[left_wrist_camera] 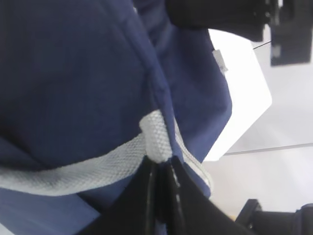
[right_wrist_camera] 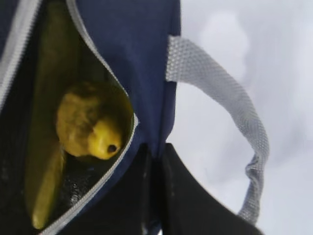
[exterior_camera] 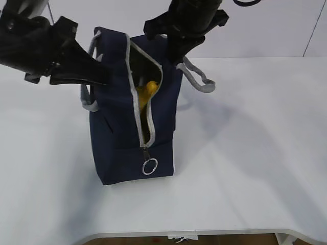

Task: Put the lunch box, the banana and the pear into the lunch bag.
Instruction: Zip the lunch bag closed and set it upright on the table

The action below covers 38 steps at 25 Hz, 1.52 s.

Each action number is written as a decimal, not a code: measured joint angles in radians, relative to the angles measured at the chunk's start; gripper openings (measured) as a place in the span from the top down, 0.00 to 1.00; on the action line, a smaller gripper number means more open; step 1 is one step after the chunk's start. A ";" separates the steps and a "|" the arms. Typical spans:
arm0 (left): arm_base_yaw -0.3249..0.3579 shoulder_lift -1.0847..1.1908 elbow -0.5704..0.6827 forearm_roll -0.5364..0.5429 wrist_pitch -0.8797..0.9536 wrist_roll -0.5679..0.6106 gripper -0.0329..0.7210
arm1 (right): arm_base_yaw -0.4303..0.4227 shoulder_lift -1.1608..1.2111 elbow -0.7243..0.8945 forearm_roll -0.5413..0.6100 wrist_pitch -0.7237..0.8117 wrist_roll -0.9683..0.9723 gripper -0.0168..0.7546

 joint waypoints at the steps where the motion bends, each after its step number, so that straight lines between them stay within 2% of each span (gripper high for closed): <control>1: -0.016 0.021 0.000 -0.011 -0.008 0.015 0.95 | -0.002 -0.010 0.018 -0.025 0.000 0.007 0.97; 5: -0.047 0.064 0.000 -0.102 -0.027 0.059 0.95 | -0.022 -0.028 0.049 -0.054 0.000 0.017 0.97; 11: -0.049 0.082 0.000 -0.164 -0.027 0.080 0.95 | -0.040 -0.073 0.055 -0.104 0.004 0.026 0.97; 22: -0.049 0.093 0.000 -0.177 -0.024 0.099 0.95 | -0.041 -0.099 0.055 -0.126 0.010 0.038 0.97; 24: -0.049 0.097 0.000 -0.177 -0.024 0.101 0.95 | -0.041 -0.094 0.055 -0.126 0.010 0.040 0.94; 26: -0.049 0.101 0.000 -0.179 -0.022 0.101 0.95 | -0.041 -0.091 0.055 -0.126 0.010 0.050 0.85; 28: -0.049 0.107 0.000 -0.184 -0.012 0.101 0.81 | -0.041 -0.091 0.055 -0.126 0.006 0.054 0.71; 30: -0.049 0.107 0.000 -0.186 0.008 0.101 0.72 | -0.041 -0.091 0.055 -0.126 0.004 0.058 0.54; 32: -0.032 0.107 -0.005 -0.192 0.061 0.101 0.54 | -0.041 -0.092 0.055 -0.121 0.002 0.060 0.43; 33: -0.023 0.107 -0.005 -0.192 0.085 0.101 0.54 | -0.041 -0.097 0.055 -0.114 0.002 0.060 0.41; 34: -0.008 0.107 -0.020 -0.192 0.118 0.101 0.48 | -0.041 -0.105 0.055 -0.108 0.002 0.060 0.39; 35: -0.008 0.107 -0.020 -0.192 0.118 0.101 0.48 | -0.041 -0.120 0.055 -0.101 0.000 0.062 0.38; 36: 0.034 0.101 -0.044 -0.180 0.213 0.102 0.46 | -0.041 -0.134 0.055 -0.096 0.000 0.062 0.38; 38: 0.061 0.097 -0.066 -0.162 0.256 0.100 0.45 | -0.041 -0.176 0.055 -0.078 0.000 0.062 0.37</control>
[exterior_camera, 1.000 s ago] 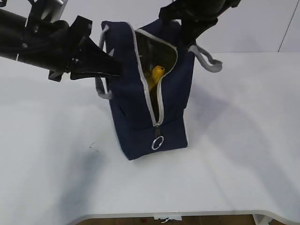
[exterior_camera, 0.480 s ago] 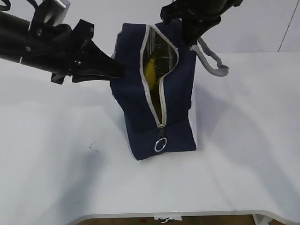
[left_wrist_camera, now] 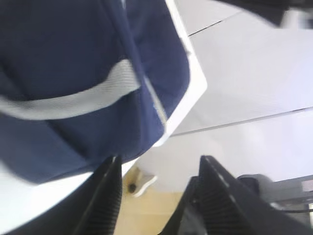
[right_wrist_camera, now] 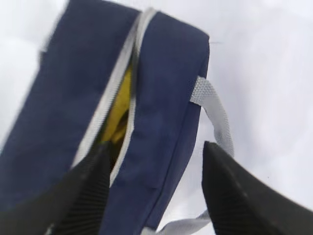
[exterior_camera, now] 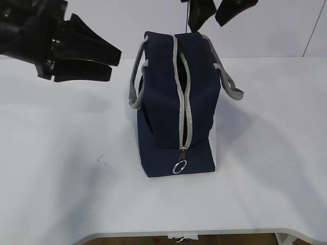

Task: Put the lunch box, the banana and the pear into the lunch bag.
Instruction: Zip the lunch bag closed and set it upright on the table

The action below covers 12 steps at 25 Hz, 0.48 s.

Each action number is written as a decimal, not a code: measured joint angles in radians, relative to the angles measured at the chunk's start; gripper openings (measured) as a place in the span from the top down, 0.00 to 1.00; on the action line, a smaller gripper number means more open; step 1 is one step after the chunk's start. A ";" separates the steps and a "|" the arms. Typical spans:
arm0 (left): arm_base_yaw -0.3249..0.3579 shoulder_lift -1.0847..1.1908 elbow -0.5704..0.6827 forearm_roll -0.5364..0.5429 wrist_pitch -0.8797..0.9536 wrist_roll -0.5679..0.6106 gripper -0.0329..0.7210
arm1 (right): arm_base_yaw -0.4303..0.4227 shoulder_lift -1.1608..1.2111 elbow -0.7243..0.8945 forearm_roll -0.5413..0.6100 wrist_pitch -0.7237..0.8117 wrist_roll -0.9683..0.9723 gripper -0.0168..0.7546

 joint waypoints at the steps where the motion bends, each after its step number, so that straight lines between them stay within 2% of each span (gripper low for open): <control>1: 0.018 -0.009 -0.021 0.057 0.012 -0.025 0.45 | 0.000 -0.024 0.000 0.018 0.000 0.000 0.37; 3: 0.022 -0.023 -0.037 0.145 0.024 -0.061 0.45 | 0.000 -0.068 0.000 0.044 0.000 0.000 0.37; 4: 0.022 -0.028 -0.037 0.145 0.027 -0.077 0.45 | 0.000 -0.086 0.000 0.058 0.000 0.000 0.37; 5: 0.020 -0.040 -0.052 0.332 0.034 -0.122 0.46 | 0.000 -0.106 0.000 0.068 0.000 0.000 0.37; 7: 0.013 -0.055 -0.053 0.422 0.034 -0.122 0.47 | 0.000 -0.138 0.004 0.083 0.000 0.000 0.37; 8: -0.012 -0.077 -0.053 0.601 0.048 -0.301 0.48 | 0.000 -0.159 0.019 0.090 0.000 0.000 0.37; 9: -0.025 -0.087 -0.053 0.679 0.055 -0.345 0.50 | 0.000 -0.185 0.043 0.094 0.000 -0.004 0.37; 10: -0.025 -0.087 -0.053 0.679 0.055 -0.345 0.50 | 0.000 -0.204 0.069 0.097 0.000 -0.006 0.37; 12: -0.049 -0.105 -0.053 0.846 0.064 -0.441 0.52 | 0.000 -0.254 0.154 0.097 0.000 -0.013 0.37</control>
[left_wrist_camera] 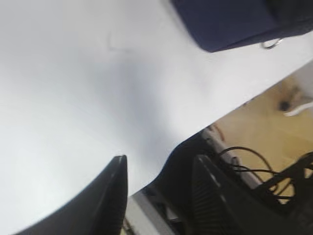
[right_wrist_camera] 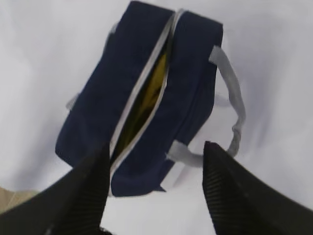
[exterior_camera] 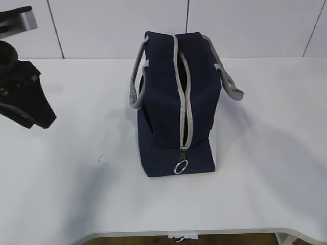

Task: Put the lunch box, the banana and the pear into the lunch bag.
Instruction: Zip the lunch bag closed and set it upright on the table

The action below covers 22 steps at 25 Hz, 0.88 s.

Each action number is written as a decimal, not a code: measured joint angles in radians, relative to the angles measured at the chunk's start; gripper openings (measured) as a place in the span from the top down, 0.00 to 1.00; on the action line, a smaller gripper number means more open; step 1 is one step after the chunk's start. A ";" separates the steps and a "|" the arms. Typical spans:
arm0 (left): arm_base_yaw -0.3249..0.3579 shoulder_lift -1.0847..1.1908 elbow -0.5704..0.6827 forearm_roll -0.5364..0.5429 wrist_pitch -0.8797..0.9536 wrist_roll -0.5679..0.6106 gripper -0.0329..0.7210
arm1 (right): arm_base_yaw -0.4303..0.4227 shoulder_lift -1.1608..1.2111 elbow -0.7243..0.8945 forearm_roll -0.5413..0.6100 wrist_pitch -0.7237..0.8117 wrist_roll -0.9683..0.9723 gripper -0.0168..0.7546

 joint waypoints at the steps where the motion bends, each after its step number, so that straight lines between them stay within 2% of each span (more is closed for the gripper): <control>1: -0.022 -0.030 0.000 0.022 0.000 -0.014 0.52 | 0.000 -0.022 0.042 0.000 0.000 -0.004 0.37; 5: -0.036 -0.066 0.000 0.024 0.003 -0.031 0.53 | 0.000 -0.150 0.290 0.030 -0.066 -0.020 0.37; 12: -0.039 -0.101 0.000 0.024 0.006 -0.035 0.53 | 0.000 -0.404 0.770 0.148 -0.522 -0.172 0.37; 16: -0.039 -0.101 0.000 0.022 0.006 -0.037 0.53 | 0.000 -0.420 0.887 0.153 -0.619 -0.186 0.37; 18: -0.039 -0.101 0.000 0.022 0.006 -0.037 0.53 | 0.000 -0.406 0.896 0.150 -0.640 -0.187 0.37; 22: -0.039 -0.101 0.000 0.019 0.008 -0.037 0.53 | 0.000 -0.349 0.915 0.152 -0.782 -0.199 0.37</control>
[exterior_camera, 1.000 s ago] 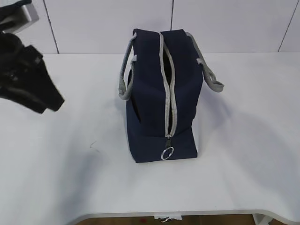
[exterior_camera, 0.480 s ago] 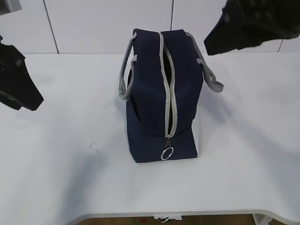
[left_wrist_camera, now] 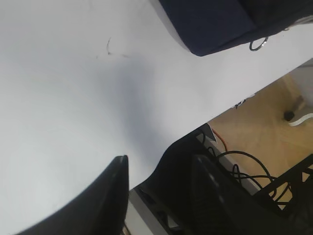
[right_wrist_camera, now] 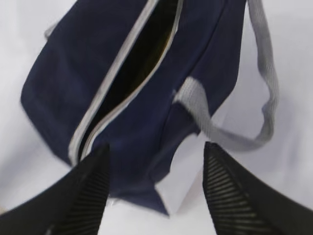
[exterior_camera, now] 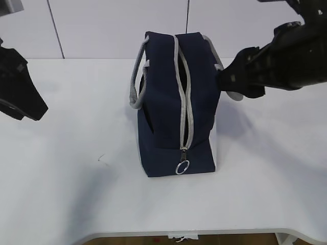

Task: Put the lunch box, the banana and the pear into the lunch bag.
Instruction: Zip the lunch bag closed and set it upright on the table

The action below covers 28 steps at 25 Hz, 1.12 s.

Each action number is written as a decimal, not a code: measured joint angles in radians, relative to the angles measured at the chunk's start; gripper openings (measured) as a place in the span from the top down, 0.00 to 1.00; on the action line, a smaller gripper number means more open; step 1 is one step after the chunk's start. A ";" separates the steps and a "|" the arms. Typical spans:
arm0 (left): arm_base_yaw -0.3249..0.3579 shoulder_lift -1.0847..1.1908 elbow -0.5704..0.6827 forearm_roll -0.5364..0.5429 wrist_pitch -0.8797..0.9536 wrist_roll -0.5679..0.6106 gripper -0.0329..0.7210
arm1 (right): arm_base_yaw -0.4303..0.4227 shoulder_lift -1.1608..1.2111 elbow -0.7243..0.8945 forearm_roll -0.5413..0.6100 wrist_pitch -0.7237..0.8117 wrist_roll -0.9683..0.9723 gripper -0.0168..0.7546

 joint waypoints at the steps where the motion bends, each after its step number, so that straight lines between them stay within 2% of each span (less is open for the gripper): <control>1: 0.000 0.000 0.000 -0.004 0.000 0.000 0.53 | 0.000 0.004 0.017 0.000 -0.053 -0.006 0.37; 3: 0.000 0.000 0.000 -0.010 0.000 0.000 0.53 | 0.000 0.007 0.083 0.002 -0.202 -0.020 0.37; 7: 0.000 0.000 0.000 -0.024 0.000 0.000 0.54 | 0.030 0.007 0.268 -0.007 -0.601 -0.026 0.37; 12: 0.000 0.000 0.000 -0.027 0.000 0.000 0.54 | 0.077 0.007 0.486 -0.122 -0.980 0.021 0.37; 16: 0.000 0.000 0.000 -0.027 0.000 0.000 0.55 | 0.079 0.007 0.570 -0.222 -1.059 0.167 0.37; 23: 0.000 0.000 0.000 -0.027 0.000 0.000 0.55 | 0.079 0.007 0.644 -0.449 -1.071 0.321 0.37; 28: 0.000 0.000 0.000 -0.027 0.000 0.000 0.55 | 0.079 0.054 0.665 -0.508 -1.085 0.370 0.37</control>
